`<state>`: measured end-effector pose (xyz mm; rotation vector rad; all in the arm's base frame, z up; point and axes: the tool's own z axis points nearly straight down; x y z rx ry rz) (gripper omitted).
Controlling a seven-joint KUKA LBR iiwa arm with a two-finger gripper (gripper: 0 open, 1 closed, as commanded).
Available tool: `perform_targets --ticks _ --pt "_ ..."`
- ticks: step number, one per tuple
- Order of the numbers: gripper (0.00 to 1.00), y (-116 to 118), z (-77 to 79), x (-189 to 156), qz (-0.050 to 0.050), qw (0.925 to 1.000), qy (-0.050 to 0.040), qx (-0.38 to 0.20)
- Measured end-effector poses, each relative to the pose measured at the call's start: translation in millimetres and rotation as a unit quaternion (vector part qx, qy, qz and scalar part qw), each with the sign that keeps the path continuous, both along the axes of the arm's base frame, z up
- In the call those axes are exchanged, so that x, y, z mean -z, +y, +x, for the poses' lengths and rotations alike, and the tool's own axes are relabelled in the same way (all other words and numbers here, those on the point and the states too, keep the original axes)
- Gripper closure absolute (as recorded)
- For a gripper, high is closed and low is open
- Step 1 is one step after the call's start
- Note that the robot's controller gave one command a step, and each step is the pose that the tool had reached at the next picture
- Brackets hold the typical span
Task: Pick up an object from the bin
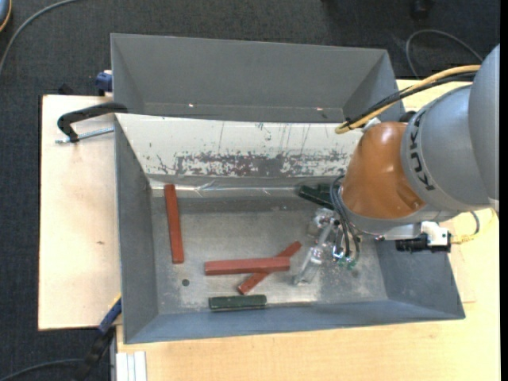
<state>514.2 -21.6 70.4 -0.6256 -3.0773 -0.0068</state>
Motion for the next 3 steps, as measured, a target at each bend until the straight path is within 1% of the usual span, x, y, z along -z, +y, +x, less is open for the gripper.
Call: perform_targets --ticks 1,2,3 --pt "0.0 64.4 -5.6 0.0 0.0 0.9994 0.0 -0.036" --pt "1.0 60.4 -5.5 0.1 -0.002 0.9994 0.0001 -0.033" --pt "1.0 44.8 -0.2 -101.6 -0.002 0.9997 -0.0023 -0.026"
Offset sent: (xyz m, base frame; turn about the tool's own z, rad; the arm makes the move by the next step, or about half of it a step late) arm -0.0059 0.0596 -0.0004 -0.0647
